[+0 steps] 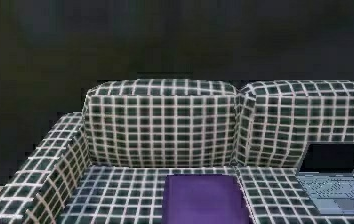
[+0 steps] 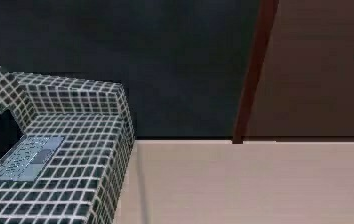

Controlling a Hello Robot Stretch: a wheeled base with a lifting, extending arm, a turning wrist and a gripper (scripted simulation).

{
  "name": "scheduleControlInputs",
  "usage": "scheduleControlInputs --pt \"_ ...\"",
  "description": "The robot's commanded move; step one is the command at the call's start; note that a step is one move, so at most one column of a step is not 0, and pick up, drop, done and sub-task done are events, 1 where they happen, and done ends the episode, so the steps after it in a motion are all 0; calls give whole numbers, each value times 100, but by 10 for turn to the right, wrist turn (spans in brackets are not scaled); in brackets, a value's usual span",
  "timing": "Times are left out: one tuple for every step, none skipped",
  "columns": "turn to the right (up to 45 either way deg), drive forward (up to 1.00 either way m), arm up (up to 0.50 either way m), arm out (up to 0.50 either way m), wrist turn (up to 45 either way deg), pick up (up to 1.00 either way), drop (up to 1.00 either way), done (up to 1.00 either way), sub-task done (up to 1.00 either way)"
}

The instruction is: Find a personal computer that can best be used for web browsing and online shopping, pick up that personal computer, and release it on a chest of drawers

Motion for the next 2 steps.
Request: scheduleControlInputs --pt "-390 0 0 0 0 0 0 0 0" --pt "450 0 0 0 0 0 0 0 0"
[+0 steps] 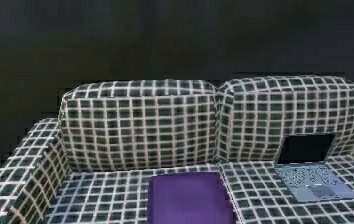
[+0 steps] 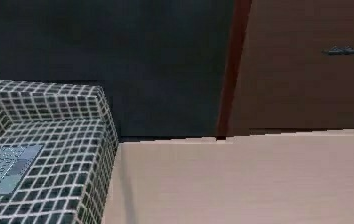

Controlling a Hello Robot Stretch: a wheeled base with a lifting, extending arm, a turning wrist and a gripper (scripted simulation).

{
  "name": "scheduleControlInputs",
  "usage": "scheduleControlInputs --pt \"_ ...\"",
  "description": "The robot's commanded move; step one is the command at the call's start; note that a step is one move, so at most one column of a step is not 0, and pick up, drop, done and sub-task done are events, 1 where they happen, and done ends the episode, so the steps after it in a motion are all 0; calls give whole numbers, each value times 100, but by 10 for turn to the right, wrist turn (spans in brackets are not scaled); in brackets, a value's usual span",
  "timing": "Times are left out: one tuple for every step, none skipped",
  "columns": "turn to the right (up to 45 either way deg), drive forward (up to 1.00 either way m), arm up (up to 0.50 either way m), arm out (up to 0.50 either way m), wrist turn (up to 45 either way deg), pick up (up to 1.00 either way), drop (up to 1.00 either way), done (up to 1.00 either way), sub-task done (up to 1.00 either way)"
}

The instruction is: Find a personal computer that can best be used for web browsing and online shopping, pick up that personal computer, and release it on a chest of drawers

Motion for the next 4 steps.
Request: scheduleControlInputs --pt "450 0 0 0 0 0 0 0 0" --pt "270 0 0 0 0 0 0 0 0" --pt "0 50 0 0 0 0 0 0 0" --pt "-450 0 0 0 0 0 0 0 0"
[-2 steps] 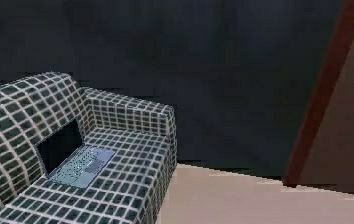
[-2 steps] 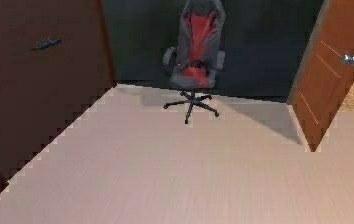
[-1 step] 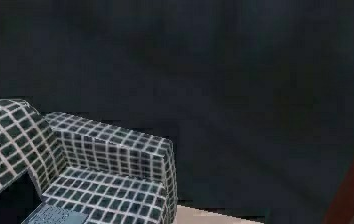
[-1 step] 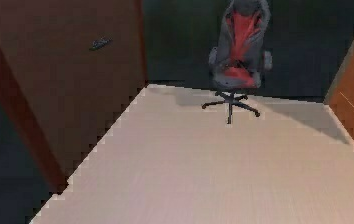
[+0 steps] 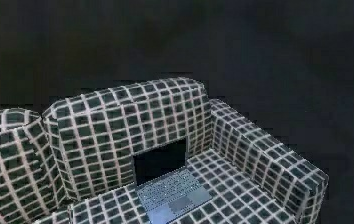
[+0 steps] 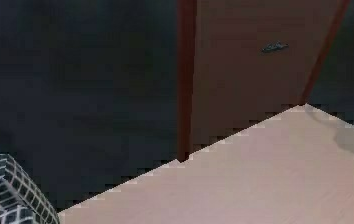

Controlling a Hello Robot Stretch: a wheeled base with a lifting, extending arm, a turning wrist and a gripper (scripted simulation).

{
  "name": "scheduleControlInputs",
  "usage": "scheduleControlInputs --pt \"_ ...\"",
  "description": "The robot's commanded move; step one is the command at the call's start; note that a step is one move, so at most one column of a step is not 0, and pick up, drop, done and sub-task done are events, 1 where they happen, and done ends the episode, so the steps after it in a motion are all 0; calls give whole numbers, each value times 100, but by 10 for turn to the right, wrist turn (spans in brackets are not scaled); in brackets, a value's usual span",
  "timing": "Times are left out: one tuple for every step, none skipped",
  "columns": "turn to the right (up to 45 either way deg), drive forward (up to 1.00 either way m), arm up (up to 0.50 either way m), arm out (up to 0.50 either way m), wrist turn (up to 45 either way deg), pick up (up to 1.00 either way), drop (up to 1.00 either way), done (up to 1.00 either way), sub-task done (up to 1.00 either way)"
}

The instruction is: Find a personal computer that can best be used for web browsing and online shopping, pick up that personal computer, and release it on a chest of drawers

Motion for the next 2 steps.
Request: scheduleControlInputs --pt "-450 0 0 0 0 0 0 0 0" --pt "-420 0 0 0 0 0 0 0 0"
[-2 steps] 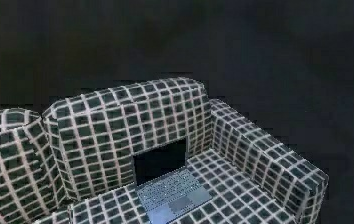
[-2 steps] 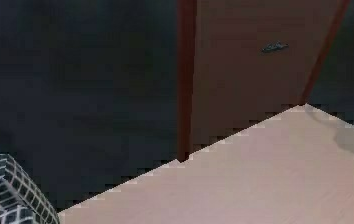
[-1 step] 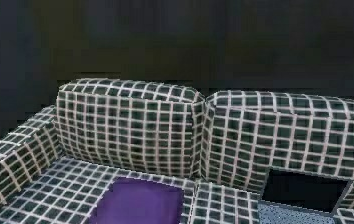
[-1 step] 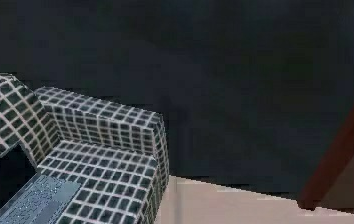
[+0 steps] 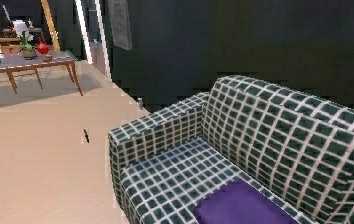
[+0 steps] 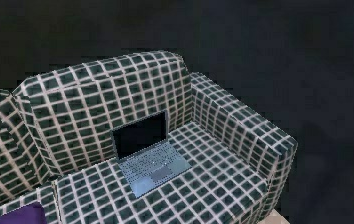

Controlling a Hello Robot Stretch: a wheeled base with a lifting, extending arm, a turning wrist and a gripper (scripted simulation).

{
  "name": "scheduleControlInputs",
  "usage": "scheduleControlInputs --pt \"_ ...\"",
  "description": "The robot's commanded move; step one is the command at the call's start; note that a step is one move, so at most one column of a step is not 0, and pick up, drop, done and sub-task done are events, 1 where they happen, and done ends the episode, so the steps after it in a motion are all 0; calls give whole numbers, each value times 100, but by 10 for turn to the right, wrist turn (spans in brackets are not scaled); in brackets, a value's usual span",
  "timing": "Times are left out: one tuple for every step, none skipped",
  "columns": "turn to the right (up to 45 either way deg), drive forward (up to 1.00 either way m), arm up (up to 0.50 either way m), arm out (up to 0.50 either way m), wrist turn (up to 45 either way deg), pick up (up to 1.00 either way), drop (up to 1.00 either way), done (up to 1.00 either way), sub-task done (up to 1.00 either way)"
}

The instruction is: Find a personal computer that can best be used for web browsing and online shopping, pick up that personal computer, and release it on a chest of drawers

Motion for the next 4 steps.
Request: scheduleControlInputs --pt "0 0 50 0 0 0 0 0 0" --pt "0 0 10 0 0 0 0 0 0" --pt "0 0 0 38 0 0 0 0 0" --pt "0 0 0 0 450 0 0 0 0"
